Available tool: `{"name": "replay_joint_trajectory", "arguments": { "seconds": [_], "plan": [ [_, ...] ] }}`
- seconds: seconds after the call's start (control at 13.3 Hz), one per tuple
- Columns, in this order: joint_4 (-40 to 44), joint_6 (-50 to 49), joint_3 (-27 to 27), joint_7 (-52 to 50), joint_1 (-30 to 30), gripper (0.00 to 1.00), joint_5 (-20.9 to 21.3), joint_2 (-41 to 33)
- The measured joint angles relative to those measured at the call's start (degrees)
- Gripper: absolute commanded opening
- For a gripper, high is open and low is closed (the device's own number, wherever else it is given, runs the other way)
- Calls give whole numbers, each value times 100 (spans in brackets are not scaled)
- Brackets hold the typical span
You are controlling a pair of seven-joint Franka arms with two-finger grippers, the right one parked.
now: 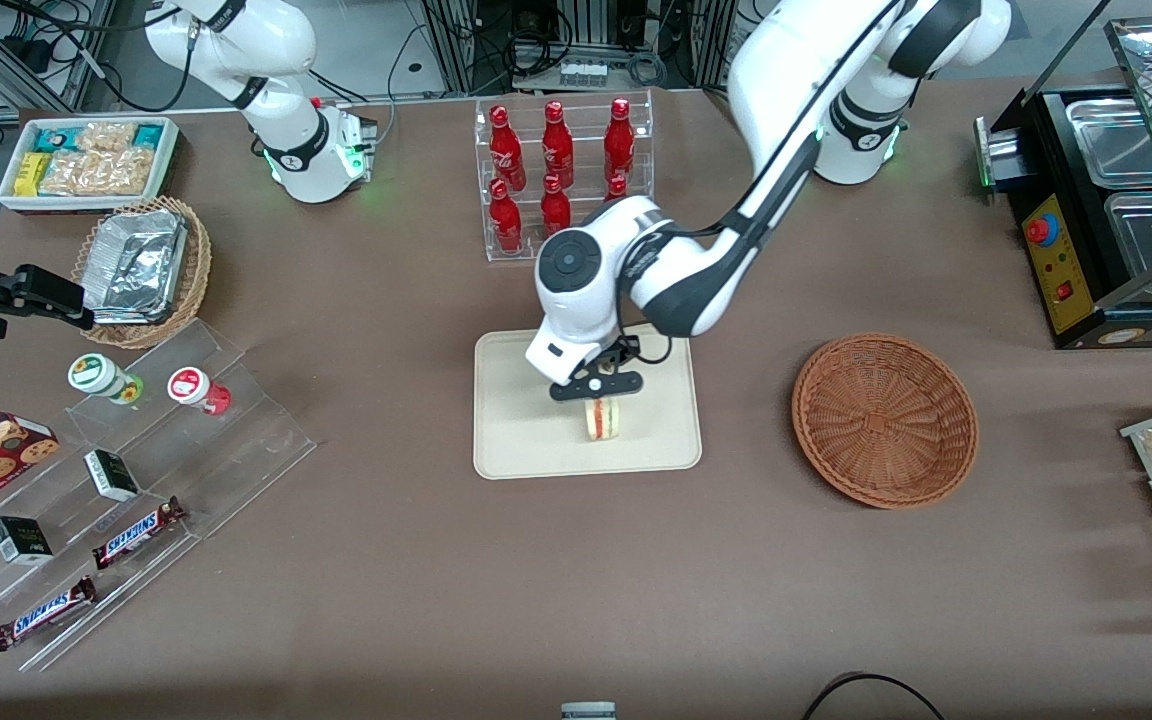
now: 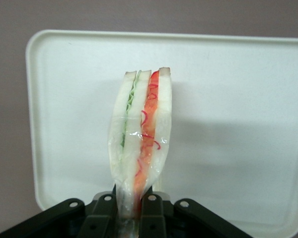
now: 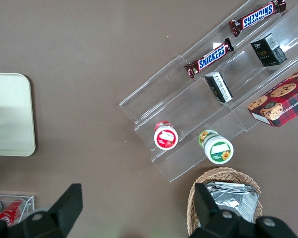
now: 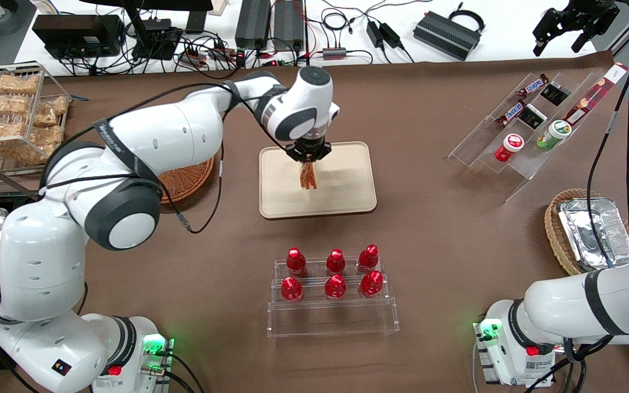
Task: Place sandwich from basket to tray
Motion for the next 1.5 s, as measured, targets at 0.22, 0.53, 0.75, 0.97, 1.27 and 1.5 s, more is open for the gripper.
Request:
{"name": "replay_joint_trajectory", "arguments": {
  "seconds": [0.22,0.53,0.75,0.97,1.27,1.5],
  "plan": [
    [7,207,0,-86,-146,0,67,251],
    [9,388,7,-88,-165,99,115,381],
    [65,389,10,-86,-164,100,190,380],
    [229,239,21,-92,-155,100,197,287],
    [450,-781,88,-122,82,100,9,-540],
    [459,-1709,108,-79,674,100,-226,-1443]
  ]
}}
